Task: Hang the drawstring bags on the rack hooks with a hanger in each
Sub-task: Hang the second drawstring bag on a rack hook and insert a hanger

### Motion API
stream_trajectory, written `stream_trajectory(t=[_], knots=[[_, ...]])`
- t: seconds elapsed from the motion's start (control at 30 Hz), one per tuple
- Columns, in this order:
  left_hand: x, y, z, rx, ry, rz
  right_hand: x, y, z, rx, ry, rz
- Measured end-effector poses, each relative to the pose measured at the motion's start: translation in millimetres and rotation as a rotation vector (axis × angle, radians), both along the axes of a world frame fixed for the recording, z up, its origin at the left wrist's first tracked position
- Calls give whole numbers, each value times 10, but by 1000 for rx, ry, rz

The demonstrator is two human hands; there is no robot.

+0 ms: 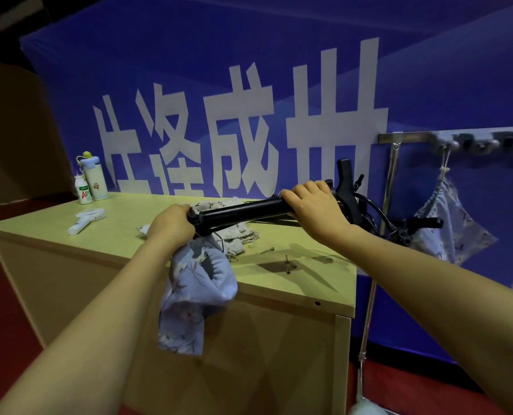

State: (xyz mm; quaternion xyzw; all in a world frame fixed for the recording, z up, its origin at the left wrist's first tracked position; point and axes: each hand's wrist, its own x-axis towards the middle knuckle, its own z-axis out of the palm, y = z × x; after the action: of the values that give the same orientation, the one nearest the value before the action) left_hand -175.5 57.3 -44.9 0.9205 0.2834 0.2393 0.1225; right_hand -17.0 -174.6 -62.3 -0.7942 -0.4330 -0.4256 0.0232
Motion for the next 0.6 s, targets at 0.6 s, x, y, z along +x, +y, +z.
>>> stream_trajectory(t=[0.6], knots=[[282,-507,-54,-165,-98,-295,-356,432,46,6,-398,190]])
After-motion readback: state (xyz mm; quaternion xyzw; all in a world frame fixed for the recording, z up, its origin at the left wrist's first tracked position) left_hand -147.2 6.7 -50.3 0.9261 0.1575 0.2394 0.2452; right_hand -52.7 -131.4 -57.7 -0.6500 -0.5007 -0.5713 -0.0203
